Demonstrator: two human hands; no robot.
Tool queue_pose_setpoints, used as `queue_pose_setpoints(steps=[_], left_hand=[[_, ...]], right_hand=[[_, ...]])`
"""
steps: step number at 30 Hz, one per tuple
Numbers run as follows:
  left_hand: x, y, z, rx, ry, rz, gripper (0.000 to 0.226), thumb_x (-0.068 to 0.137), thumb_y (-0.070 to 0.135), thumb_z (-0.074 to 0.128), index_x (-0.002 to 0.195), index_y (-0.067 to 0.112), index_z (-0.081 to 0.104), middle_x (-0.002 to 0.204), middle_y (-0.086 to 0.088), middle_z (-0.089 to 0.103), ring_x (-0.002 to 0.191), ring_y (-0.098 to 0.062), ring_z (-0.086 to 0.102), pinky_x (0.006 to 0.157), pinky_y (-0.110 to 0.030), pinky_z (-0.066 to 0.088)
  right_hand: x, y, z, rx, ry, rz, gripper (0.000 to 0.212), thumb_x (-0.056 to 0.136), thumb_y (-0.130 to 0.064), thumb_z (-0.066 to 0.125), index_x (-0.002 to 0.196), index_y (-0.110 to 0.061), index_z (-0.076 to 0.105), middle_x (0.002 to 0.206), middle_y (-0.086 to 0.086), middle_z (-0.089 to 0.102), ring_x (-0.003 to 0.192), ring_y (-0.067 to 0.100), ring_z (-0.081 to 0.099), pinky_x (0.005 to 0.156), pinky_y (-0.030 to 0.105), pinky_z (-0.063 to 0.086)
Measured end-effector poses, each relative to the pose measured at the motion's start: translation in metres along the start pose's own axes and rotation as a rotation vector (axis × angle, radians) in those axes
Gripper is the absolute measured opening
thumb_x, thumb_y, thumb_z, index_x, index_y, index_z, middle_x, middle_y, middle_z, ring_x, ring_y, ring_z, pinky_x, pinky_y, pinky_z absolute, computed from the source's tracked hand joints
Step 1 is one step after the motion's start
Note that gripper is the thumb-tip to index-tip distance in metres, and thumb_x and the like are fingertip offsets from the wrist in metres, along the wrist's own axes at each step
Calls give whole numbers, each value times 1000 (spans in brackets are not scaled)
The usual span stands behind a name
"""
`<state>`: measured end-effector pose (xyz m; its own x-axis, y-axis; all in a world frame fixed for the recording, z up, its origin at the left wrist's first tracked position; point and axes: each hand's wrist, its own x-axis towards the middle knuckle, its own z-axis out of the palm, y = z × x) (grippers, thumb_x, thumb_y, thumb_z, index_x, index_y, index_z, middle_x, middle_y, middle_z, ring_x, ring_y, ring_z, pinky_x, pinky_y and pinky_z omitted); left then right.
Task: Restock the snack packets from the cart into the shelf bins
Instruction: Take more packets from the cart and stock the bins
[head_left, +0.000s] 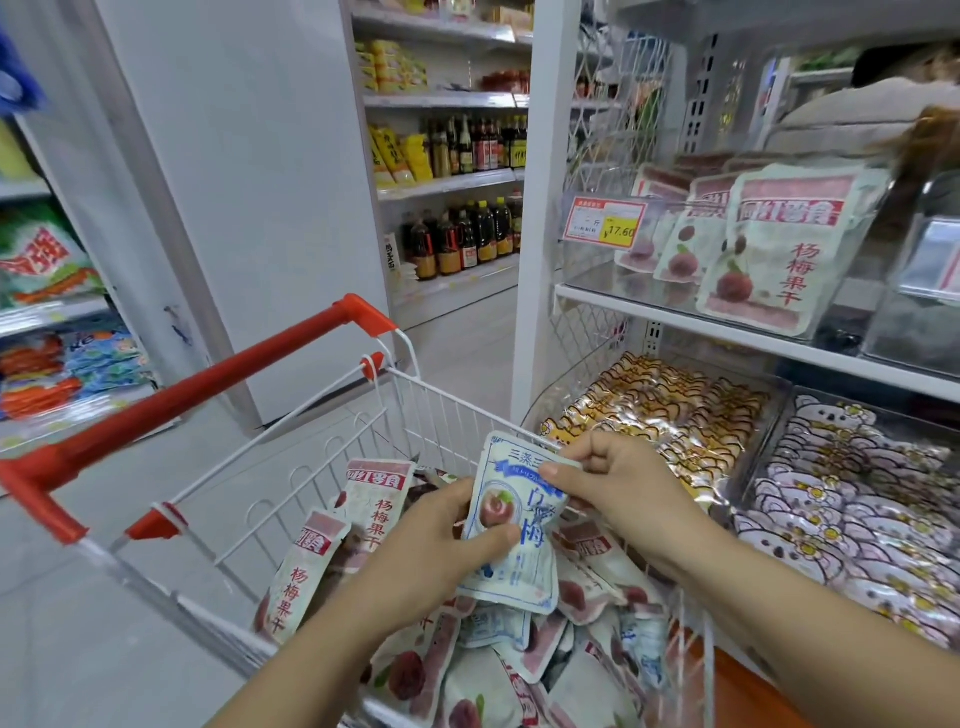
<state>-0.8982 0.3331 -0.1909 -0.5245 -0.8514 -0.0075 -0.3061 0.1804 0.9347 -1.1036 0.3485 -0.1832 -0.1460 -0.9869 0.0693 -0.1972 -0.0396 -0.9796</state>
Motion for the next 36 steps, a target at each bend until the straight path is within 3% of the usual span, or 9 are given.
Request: queue_pose_setpoints(steps=[6,10,14,17,20,24,30,34,36], left_hand=[[-3,5,-5,-98,-22,9,24,99,14,61,122,20,65,115,5,75,106,-15,72,94,-35,57],[-4,4,-8,-287,-42,-87,25,99,18,58,123,13,62,110,-8,77,101,-27,74,85,-33,59],[0,-3,-15,-253,193,-164,26,94,25,68,118,16,63,102,-11,77,92,-32,75,86,-50,60],[4,-6,-22,-222,464,-183,23,94,29,68,114,24,61,102,-1,76,80,-15,77,67,-32,61],[6,-9,-26,-240,526,-153,21,93,32,69,112,30,62,106,3,76,86,-13,76,79,-38,59],[3,-8,-21,-149,511,-148,13,93,31,68,104,35,63,104,8,75,88,-9,74,75,-31,57],[1,-4,-20,-170,506,-189,13,94,28,68,105,32,64,103,7,76,89,-11,74,75,-32,57],[-1,-1,-20,-205,505,-197,12,95,25,67,106,29,66,99,6,77,84,-10,75,73,-31,56],[0,-2,-20,-210,508,-204,13,96,23,66,109,27,67,101,4,77,87,-13,75,78,-35,57]], right_hand=[[17,0,-1,32,-86,-26,15,86,-12,74,78,-11,62,58,0,67,40,6,47,40,15,36],[20,0,9,52,-98,-39,13,89,-9,71,81,-8,61,57,-2,67,37,5,52,38,14,35],[22,9,9,62,-7,-3,12,94,-24,66,92,-11,67,74,-1,74,47,12,61,47,21,46],[24,37,4,-289,-74,143,21,96,-39,62,96,-18,65,76,-3,73,52,10,62,56,26,48],[23,69,12,-696,-242,301,39,92,-44,64,121,-21,54,89,-3,65,59,7,56,48,20,39],[28,73,24,-679,-317,335,60,95,-34,64,143,-13,36,117,11,63,66,11,52,53,24,40],[33,78,35,-432,-283,485,58,89,-11,74,137,4,46,73,7,58,53,11,51,52,22,45],[28,63,19,-290,-235,486,14,86,-3,72,97,-4,64,57,4,59,45,11,51,51,26,44],[22,46,5,-313,-182,322,12,87,-5,70,91,-16,68,60,2,59,49,9,51,55,25,42]])
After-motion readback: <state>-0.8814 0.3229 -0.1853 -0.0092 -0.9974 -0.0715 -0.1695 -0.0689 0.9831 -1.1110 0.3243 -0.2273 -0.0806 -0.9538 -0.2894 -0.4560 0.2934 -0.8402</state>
